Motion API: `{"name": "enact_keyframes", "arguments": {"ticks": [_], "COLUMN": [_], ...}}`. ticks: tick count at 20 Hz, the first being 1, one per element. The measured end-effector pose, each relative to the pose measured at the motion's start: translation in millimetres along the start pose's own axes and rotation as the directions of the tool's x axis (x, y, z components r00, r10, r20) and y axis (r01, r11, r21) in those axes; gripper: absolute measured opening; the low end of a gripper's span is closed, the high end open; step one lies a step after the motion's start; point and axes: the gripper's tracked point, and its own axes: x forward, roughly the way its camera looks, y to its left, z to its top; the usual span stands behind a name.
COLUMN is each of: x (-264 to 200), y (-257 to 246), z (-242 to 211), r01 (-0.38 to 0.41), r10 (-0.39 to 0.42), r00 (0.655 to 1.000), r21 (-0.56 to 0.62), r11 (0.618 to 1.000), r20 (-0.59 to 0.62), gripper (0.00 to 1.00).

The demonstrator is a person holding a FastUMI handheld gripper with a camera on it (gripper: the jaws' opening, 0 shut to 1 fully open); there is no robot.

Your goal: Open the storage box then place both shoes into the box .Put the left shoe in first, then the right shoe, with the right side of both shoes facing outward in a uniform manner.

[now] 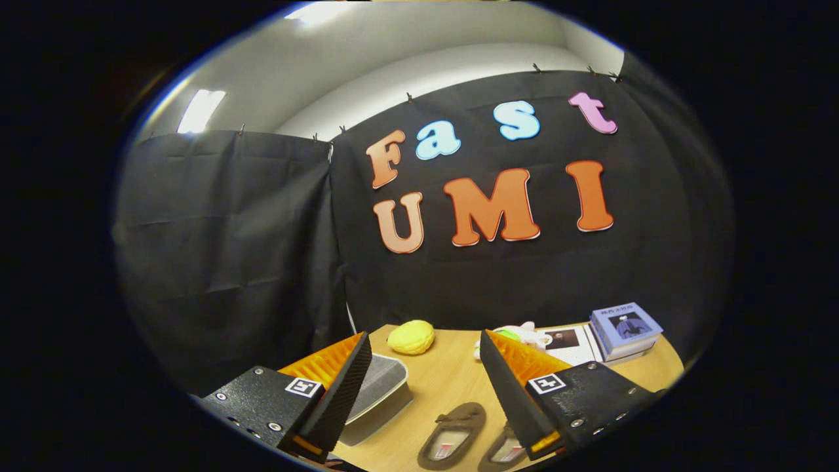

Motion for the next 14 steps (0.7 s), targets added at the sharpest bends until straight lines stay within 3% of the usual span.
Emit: {"name": "enact_keyframes", "arguments": {"ticks": [3, 7, 14], "x": [14.1, 32.3, 68.0], "y": [24.0, 57.6, 87.8], "z": [-31.5, -69.1, -130.4], "r01": [-0.072, -0.15, -0.127], "r10": [0.081, 0.205, 0.328], "r00": [0.991, 0.947, 0.857], "r21": [0.092, 0.223, 0.452], "r11": [0.993, 0.963, 0.883], "r20": [-0.107, -0.246, -0.398], "gripper": [0.98, 0.98, 0.96]}}
